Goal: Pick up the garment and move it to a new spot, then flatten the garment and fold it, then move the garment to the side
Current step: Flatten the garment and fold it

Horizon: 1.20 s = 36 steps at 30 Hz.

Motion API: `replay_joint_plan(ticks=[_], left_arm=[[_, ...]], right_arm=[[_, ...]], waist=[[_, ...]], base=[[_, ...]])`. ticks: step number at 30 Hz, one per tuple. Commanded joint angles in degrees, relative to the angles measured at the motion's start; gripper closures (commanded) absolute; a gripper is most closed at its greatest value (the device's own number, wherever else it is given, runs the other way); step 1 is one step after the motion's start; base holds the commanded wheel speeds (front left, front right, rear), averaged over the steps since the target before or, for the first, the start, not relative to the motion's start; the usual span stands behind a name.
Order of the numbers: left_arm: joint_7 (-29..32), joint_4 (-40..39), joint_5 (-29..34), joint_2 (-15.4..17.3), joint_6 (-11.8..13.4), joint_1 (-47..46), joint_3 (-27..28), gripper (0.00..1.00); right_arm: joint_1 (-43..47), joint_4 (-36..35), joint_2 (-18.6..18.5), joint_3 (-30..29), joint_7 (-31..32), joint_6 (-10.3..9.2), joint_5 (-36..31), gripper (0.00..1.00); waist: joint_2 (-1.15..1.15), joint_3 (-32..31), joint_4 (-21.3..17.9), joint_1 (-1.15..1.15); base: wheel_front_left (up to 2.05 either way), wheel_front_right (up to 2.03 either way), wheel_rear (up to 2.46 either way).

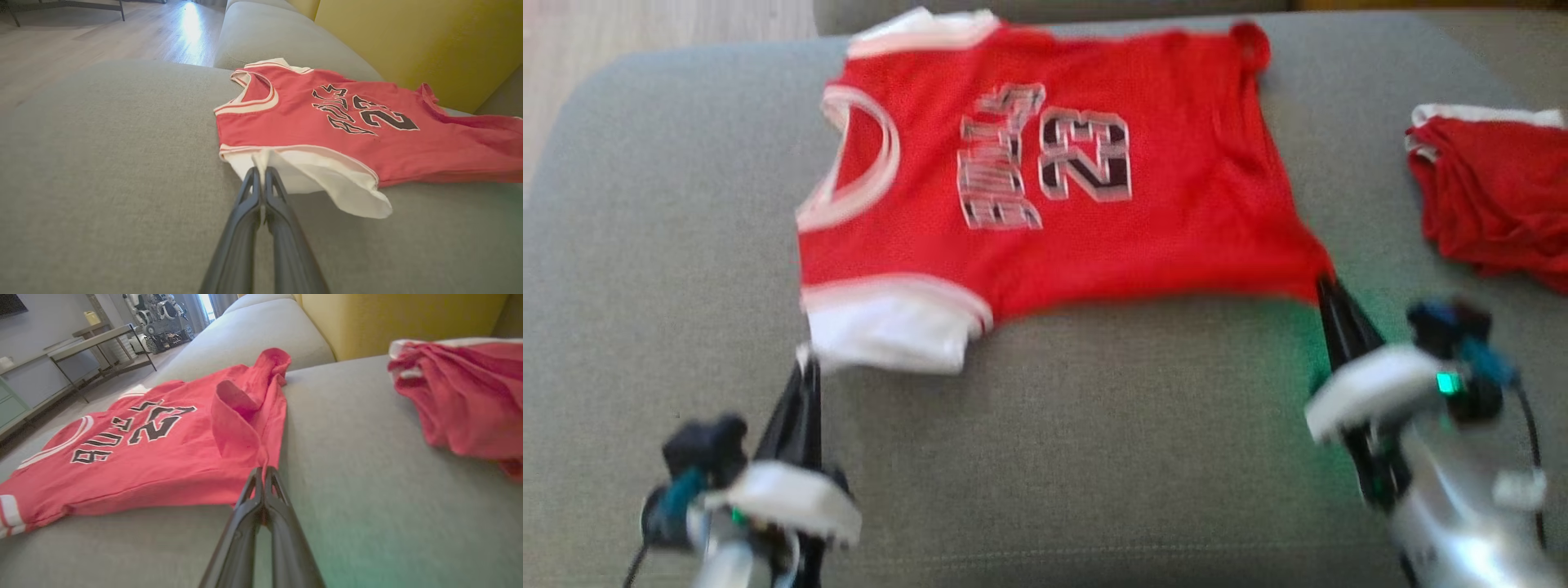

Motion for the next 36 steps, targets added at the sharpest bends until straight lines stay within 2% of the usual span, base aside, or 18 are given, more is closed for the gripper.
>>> replay_joint_plan(ticks=[1, 6, 11, 19, 28, 36], left_arm=[[0.90, -4.96, 0.24, 1.19, 1.07, 1.01, 1.82, 1.00], [6.90, -16.61, 0.71, 1.46, 4.48, 11.39, 0.32, 1.00], [12.05, -25.74, 0.57, 1.89, 7.68, 18.84, 0.10, 1.00], [16.29, -32.75, 0.42, 2.43, 9.30, 22.12, -0.57, 1.00], [16.34, -32.93, -0.66, 3.99, 6.36, 13.97, 0.14, 1.00], [16.13, -26.80, -2.00, 5.47, 3.01, -0.79, 2.01, 1.00]], right_arm=[[3.88, -3.17, 0.01, -1.06, -0.77, -0.04, -1.94, 1.00], [17.69, -14.38, 2.56, -9.24, 2.07, -0.04, -7.45, 1.00], [29.96, -29.35, 6.04, -15.23, 9.53, -0.04, -12.30, 1.00], [38.41, -43.49, 8.20, -18.80, 18.18, -0.04, -14.95, 1.00], [35.59, -48.49, 8.55, -18.74, 23.49, -0.04, -15.24, 1.00], [25.58, -46.08, 8.56, -17.55, 25.63, -0.04, -14.87, 1.00]], waist=[[0.00, -1.89, 0.58, 0.00], [0.00, -4.10, 1.36, 0.00], [0.00, -5.99, 1.03, 0.00], [0.00, -6.07, 0.86, 0.00], [0.00, -2.12, -0.72, 0.00], [0.00, 3.56, -2.36, 0.00]], base=[[0.00, 0.00, 0.00], [0.00, 0.00, 0.00], [0.00, 0.00, 0.00], [0.00, 0.00, 0.00], [0.00, 0.00, 0.00], [0.00, 0.00, 0.00]])
